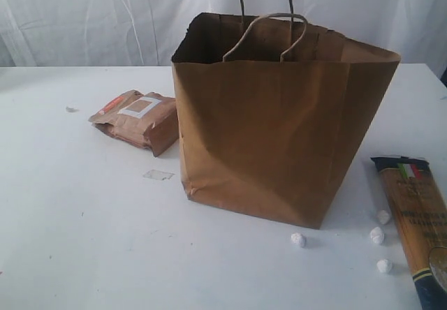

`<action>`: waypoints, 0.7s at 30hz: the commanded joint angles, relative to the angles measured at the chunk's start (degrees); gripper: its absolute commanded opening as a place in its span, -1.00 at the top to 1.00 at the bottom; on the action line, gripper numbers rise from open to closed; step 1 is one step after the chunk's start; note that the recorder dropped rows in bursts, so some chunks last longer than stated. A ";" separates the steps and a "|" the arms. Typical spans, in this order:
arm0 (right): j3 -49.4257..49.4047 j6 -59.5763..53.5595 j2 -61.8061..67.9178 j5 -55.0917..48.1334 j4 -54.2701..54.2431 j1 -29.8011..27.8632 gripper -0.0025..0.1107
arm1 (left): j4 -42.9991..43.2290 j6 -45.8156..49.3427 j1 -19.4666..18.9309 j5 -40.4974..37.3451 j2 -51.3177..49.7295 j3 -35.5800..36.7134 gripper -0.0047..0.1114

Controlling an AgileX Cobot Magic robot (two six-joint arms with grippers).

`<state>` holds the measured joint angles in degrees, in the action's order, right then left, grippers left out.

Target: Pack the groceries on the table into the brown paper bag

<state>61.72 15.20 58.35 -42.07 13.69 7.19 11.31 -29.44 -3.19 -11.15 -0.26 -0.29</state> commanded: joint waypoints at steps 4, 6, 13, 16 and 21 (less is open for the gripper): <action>-18.29 -10.95 -22.52 21.31 -3.15 -0.94 0.96 | -0.16 -0.23 0.06 0.04 0.26 0.29 0.92; -21.59 -12.61 -28.85 20.93 -2.69 -0.94 0.96 | -0.16 -0.23 0.06 0.04 0.26 0.29 0.92; -29.61 -3.93 -44.01 15.39 -9.49 -0.94 0.96 | -0.16 -0.23 0.06 0.04 0.26 0.29 0.92; -29.76 0.89 -48.46 8.43 -11.96 -0.94 0.96 | -0.16 -0.23 0.06 0.04 0.26 0.29 0.92; -29.76 3.43 -53.24 4.44 -14.34 -0.94 0.96 | -0.16 -0.23 0.06 0.04 0.26 0.29 0.92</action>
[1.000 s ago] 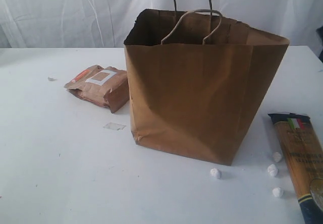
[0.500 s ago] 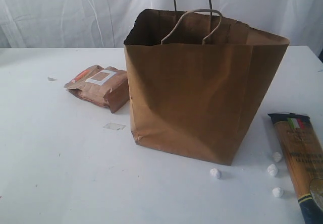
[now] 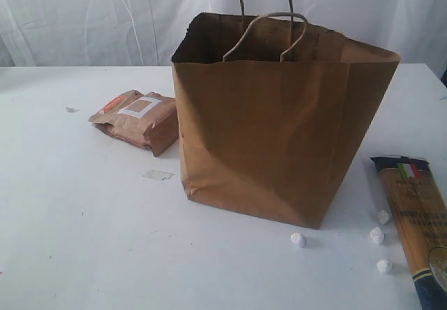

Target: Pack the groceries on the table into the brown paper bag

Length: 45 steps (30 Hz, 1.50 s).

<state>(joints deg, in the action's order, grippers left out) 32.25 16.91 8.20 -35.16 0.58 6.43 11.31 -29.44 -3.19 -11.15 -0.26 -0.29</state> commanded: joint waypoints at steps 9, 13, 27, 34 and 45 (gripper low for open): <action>-5.47 0.84 -8.20 5.35 6.69 -0.71 0.96 | -0.16 -0.14 0.06 0.04 0.26 0.29 0.92; -12.96 0.69 -8.20 22.32 14.22 -2.03 0.96 | -0.16 -0.21 0.06 -0.06 0.26 0.29 0.92; -32.25 -14.15 -8.20 20.32 7.89 -2.62 0.96 | -0.16 -0.21 0.06 -0.06 0.26 0.29 0.92; -32.25 -14.15 -8.20 19.63 7.63 -2.62 0.96 | -0.16 -0.21 0.06 -0.06 0.26 0.29 0.92; -32.25 -14.15 -8.20 19.72 7.63 -2.62 0.96 | -0.16 -0.21 0.06 -0.06 0.26 0.29 0.92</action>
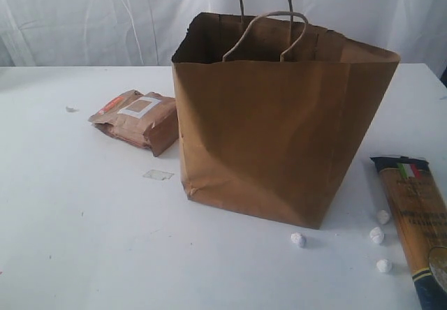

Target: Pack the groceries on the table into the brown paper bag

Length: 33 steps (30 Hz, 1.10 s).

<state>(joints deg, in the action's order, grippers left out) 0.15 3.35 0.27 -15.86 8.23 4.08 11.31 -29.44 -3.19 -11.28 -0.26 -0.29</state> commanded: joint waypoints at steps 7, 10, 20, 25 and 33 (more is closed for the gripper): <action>-0.15 -0.59 -0.27 0.42 -0.03 -0.26 0.96 | -0.16 -0.21 0.06 0.07 0.26 0.29 0.92; -0.15 -0.59 -0.27 0.42 -0.03 -0.26 0.96 | -0.16 -0.39 0.06 1.46 0.26 0.29 0.92; -0.15 -0.59 -0.27 0.42 -0.03 -0.26 0.96 | 0.83 8.31 -0.08 48.47 0.26 0.29 0.92; -0.15 -0.59 -0.27 0.42 -0.03 -0.26 0.96 | 0.83 12.11 -0.08 72.29 0.26 -1.35 0.92; -0.15 -0.59 -0.27 0.42 -0.03 -0.26 0.96 | 3.36 17.94 -0.08 42.72 -4.35 -25.24 0.92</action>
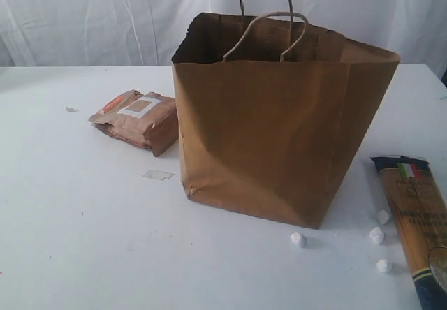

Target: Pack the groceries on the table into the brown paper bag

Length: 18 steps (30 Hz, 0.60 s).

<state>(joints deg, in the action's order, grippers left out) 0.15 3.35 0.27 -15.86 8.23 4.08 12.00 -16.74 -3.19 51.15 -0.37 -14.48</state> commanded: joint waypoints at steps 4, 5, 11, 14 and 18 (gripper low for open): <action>-0.15 -0.59 -0.27 0.42 -0.03 -0.26 0.96 | 3.91 13.86 -0.08 -34.69 -16.79 -16.05 0.92; -0.15 -0.59 -0.27 0.42 -0.03 -0.26 0.96 | 3.91 16.16 -0.08 -35.97 -20.99 -16.05 0.92; -0.15 -0.59 -0.27 0.42 -0.03 -0.26 0.96 | 3.27 14.88 -0.08 -38.51 -46.07 -16.05 0.92; -0.15 -0.59 -0.27 0.42 -0.03 -0.26 0.96 | 3.27 7.05 -0.08 -33.13 -57.34 -16.05 0.92; -0.15 -0.59 -0.27 0.42 -0.03 -0.26 0.96 | 4.45 -11.86 0.03 -30.30 -66.78 -16.05 0.92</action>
<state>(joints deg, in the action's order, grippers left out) 0.15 3.35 0.27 -15.86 8.23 4.08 15.74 -15.07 -3.19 18.70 -62.21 -30.48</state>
